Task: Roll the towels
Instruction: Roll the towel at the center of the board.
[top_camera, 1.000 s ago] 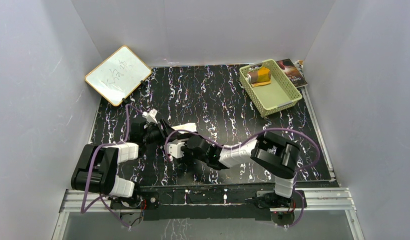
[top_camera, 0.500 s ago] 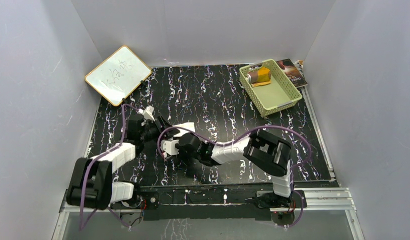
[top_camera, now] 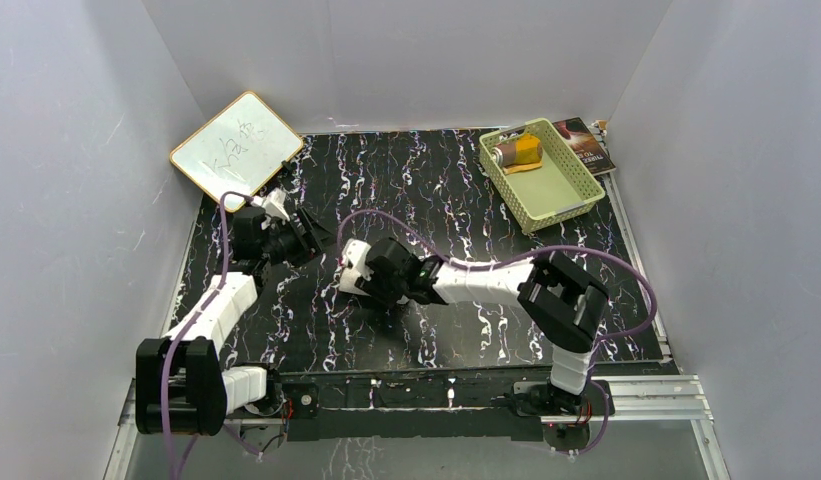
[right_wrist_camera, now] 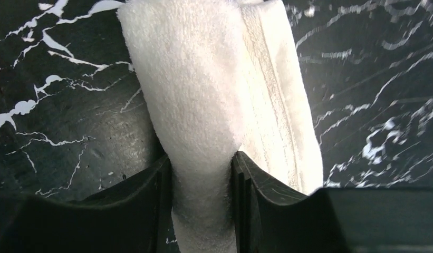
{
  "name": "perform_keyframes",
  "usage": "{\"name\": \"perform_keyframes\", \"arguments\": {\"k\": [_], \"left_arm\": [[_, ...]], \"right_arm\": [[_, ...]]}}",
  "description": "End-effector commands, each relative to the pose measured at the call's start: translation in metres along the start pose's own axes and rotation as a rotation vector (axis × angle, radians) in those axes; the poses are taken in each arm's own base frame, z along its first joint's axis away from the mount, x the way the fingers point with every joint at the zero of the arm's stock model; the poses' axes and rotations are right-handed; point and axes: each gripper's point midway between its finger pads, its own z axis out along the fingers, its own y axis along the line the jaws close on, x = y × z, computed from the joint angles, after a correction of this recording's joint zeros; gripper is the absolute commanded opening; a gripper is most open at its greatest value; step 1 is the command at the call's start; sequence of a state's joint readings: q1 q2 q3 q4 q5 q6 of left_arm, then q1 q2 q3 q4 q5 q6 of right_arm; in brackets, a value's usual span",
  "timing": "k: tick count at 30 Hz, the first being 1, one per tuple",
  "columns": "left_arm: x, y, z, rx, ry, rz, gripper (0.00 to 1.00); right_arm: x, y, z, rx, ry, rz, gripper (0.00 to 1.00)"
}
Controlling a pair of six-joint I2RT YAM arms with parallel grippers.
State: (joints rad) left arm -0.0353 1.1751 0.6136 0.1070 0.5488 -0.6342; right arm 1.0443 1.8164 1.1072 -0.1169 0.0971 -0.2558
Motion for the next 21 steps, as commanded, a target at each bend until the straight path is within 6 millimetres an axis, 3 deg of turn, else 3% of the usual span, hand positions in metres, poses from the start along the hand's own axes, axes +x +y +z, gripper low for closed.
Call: {"name": "perform_keyframes", "arguments": {"k": [1, 9, 15, 21], "left_arm": [[0.027, -0.002, -0.003, 0.053, 0.104, -0.025, 0.65], [0.057, 0.003, -0.008, 0.093, 0.153, -0.098, 0.66], [0.071, 0.008, 0.004, 0.129, 0.177, -0.135, 0.66], [0.069, 0.003, 0.026, 0.171, 0.158, -0.139, 0.66]], "right_arm": [[-0.007, 0.002, -0.02, -0.121, 0.04, 0.332, 0.39], [-0.026, -0.03, -0.009, -0.343, 0.027, 0.667, 0.41], [-0.016, -0.045, 0.011, -0.502, 0.078, 0.853, 0.46], [-0.007, -0.045, 0.02, -0.6, 0.083, 0.965, 0.48]]}}
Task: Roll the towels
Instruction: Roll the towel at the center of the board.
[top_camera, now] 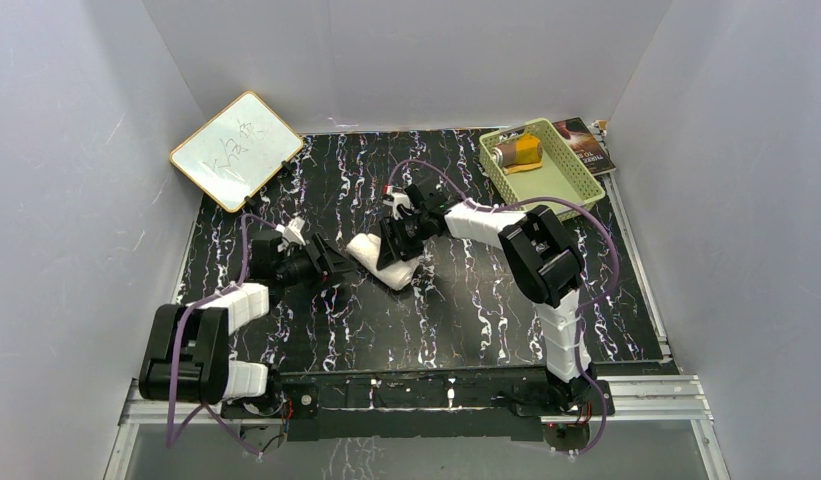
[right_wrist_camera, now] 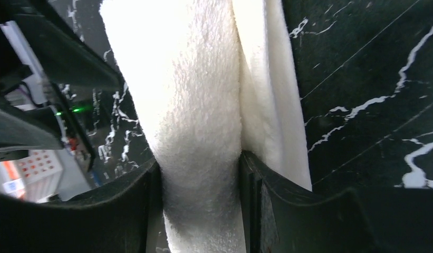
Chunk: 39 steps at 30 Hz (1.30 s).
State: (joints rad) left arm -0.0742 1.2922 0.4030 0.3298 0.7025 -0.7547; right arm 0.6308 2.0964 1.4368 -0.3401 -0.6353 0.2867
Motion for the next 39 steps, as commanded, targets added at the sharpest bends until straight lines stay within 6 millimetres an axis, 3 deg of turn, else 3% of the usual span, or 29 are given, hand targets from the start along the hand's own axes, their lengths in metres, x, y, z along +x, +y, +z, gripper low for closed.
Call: {"name": "perform_keyframes", "arguments": {"k": [1, 8, 16, 18, 21, 23, 29, 32, 39], "left_arm": [[-0.011, -0.021, 0.016, 0.097, -0.03, 0.038, 0.66], [-0.021, -0.014, 0.051, 0.071, -0.034, 0.056, 0.67], [-0.043, -0.011, 0.069, 0.082, -0.104, 0.063, 0.68], [-0.047, -0.011, 0.072, 0.081, -0.109, 0.065, 0.67], [-0.049, -0.009, 0.078, 0.06, -0.098, 0.085, 0.61], [-0.046, -0.007, 0.083, 0.026, -0.084, 0.116, 0.57], [-0.033, -0.002, 0.098, -0.08, -0.017, 0.22, 0.48], [-0.028, 0.002, 0.101, -0.119, 0.005, 0.238, 0.46], [-0.027, 0.013, 0.101, -0.205, 0.046, 0.275, 0.44]], "right_arm": [[0.003, 0.017, 0.003, -0.15, 0.035, 0.101, 0.48], [0.005, 0.012, 0.002, -0.187, 0.04, 0.139, 0.54], [0.012, 0.003, 0.003, -0.18, 0.055, 0.149, 0.54], [0.014, 0.002, 0.004, -0.176, 0.061, 0.147, 0.5], [0.015, -0.007, 0.005, -0.128, 0.069, 0.141, 0.34], [0.014, -0.013, 0.004, -0.07, 0.069, 0.11, 0.33], [-0.005, -0.022, -0.013, 0.138, 0.037, -0.016, 0.44], [-0.02, -0.026, -0.027, 0.291, 0.0, -0.086, 0.59], [-0.063, -0.036, -0.083, 0.68, -0.193, -0.21, 0.68]]}}
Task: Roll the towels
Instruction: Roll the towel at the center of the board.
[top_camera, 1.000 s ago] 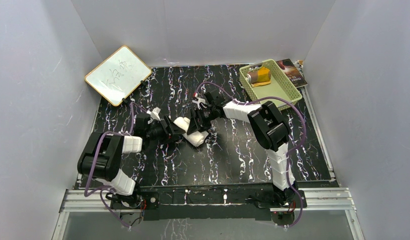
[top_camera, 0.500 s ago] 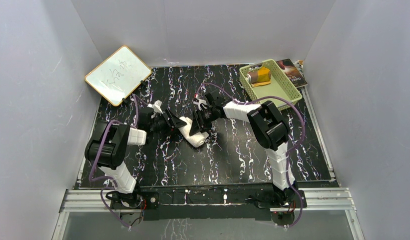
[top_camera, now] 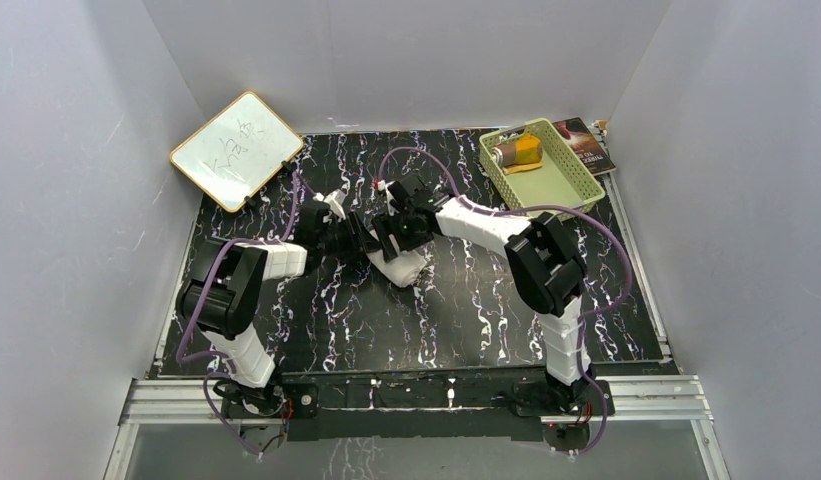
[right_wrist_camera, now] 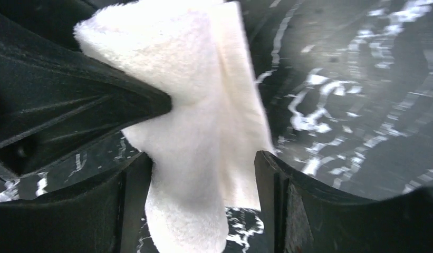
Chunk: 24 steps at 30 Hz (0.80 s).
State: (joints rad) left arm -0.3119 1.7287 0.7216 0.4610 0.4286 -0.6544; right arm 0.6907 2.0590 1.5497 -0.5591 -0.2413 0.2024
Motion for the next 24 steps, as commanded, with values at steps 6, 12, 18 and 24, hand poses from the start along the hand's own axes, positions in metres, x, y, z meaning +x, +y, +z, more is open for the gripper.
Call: {"name": "perform_keyframes", "arguments": {"k": [6, 12, 18, 24], "left_arm": [[0.01, 0.016, 0.005, -0.093, 0.097, 0.053, 0.44], [0.014, 0.017, 0.009, -0.093, 0.125, 0.048, 0.44], [0.016, 0.018, 0.011, -0.094, 0.145, 0.048, 0.44], [0.017, 0.019, 0.013, -0.093, 0.165, 0.049, 0.44]], "right_arm": [[-0.056, -0.006, -0.072, 0.369, -0.316, -0.269, 0.7], [-0.03, 0.021, -0.042, 0.343, -0.23, -0.423, 0.65], [-0.019, 0.027, -0.019, 0.341, -0.201, -0.475, 0.62], [-0.009, 0.019, -0.005, 0.384, -0.158, -0.494, 0.6]]}}
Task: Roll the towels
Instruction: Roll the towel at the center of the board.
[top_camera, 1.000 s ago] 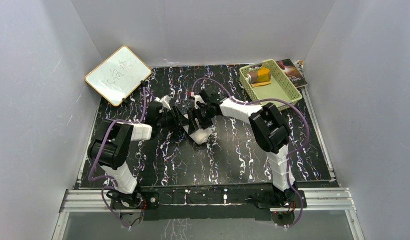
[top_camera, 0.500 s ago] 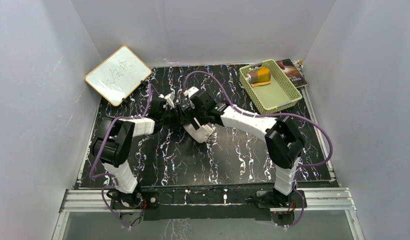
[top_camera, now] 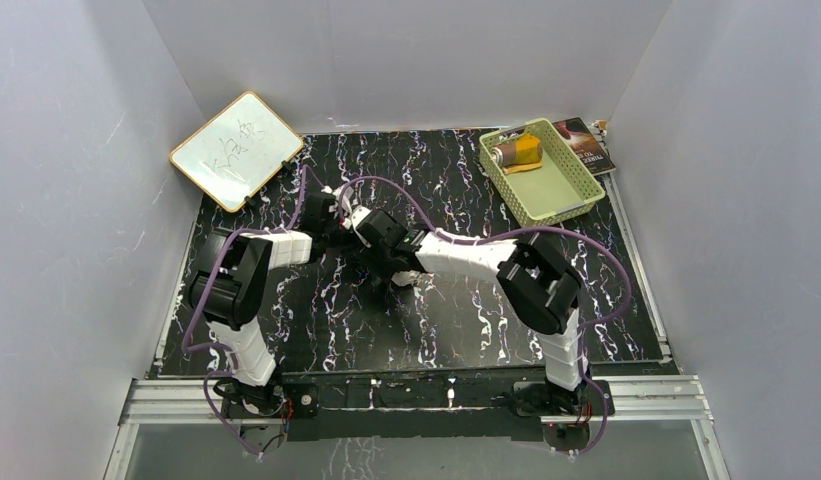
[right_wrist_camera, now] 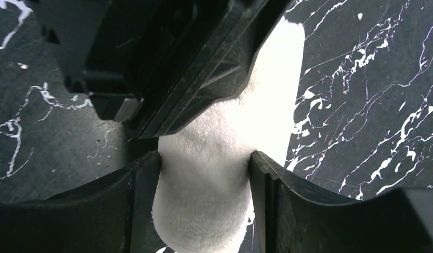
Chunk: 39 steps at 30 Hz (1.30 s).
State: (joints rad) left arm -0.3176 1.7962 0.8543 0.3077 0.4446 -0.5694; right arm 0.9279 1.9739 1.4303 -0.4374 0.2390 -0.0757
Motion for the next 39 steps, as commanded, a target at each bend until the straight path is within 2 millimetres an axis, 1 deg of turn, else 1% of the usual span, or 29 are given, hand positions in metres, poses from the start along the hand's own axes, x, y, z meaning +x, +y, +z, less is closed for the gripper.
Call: {"name": "perform_keyframes", "arguments": {"k": [1, 4, 6, 9, 10, 12, 14, 17, 18, 19, 20, 21, 23, 26, 30, 33, 39], "left_arm": [[0.022, 0.017, 0.004, -0.062, 0.091, -0.002, 0.44], [0.023, 0.02, 0.004, -0.077, 0.113, 0.0, 0.45], [0.02, 0.023, 0.002, -0.09, 0.119, -0.009, 0.46], [0.005, 0.023, -0.005, -0.079, 0.101, -0.041, 0.51], [-0.002, 0.022, -0.01, -0.067, 0.081, -0.05, 0.54], [-0.017, 0.017, -0.022, -0.049, 0.036, -0.055, 0.6], [-0.028, 0.012, -0.033, -0.04, 0.002, -0.051, 0.64], [-0.032, 0.0, -0.043, -0.006, -0.023, -0.042, 0.66], [-0.03, -0.003, -0.045, 0.013, -0.023, -0.045, 0.66], [-0.027, -0.006, -0.046, 0.032, -0.022, -0.053, 0.66], [-0.016, -0.011, -0.046, 0.087, -0.021, -0.09, 0.66], [-0.014, -0.014, -0.047, 0.111, -0.024, -0.101, 0.66], [-0.006, -0.017, -0.047, 0.144, -0.021, -0.128, 0.67], [-0.001, -0.018, -0.046, 0.171, -0.023, -0.145, 0.68], [-0.002, -0.02, -0.041, 0.207, -0.031, -0.155, 0.68], [-0.004, -0.023, -0.034, 0.244, -0.039, -0.168, 0.69], [-0.013, -0.038, -0.022, 0.308, -0.049, -0.165, 0.7]], "right_arm": [[-0.009, -0.005, 0.005, 0.054, -0.038, -0.019, 0.59], [-0.001, -0.005, 0.007, 0.075, -0.034, -0.018, 0.57], [0.008, -0.005, 0.009, 0.092, -0.024, -0.011, 0.55], [0.017, -0.003, 0.011, 0.095, -0.021, 0.018, 0.49], [0.02, 0.001, 0.011, 0.075, -0.026, 0.029, 0.47], [0.016, 0.01, 0.007, 0.023, -0.058, 0.072, 0.42], [0.007, 0.018, 0.001, -0.046, -0.104, 0.126, 0.38], [-0.009, 0.024, -0.009, -0.168, -0.176, 0.228, 0.35], [-0.014, 0.024, -0.012, -0.208, -0.194, 0.265, 0.34], [-0.018, 0.022, -0.014, -0.251, -0.209, 0.308, 0.33], [-0.025, 0.013, -0.02, -0.353, -0.236, 0.411, 0.3], [-0.025, 0.008, -0.02, -0.383, -0.24, 0.454, 0.29], [-0.024, -0.002, -0.021, -0.444, -0.24, 0.546, 0.29], [-0.019, -0.015, -0.02, -0.547, -0.235, 0.667, 0.29], [-0.01, -0.025, -0.018, -0.64, -0.23, 0.758, 0.28], [-0.005, -0.028, -0.016, -0.68, -0.222, 0.793, 0.28], [0.01, -0.032, -0.009, -0.786, -0.214, 0.916, 0.27]]}}
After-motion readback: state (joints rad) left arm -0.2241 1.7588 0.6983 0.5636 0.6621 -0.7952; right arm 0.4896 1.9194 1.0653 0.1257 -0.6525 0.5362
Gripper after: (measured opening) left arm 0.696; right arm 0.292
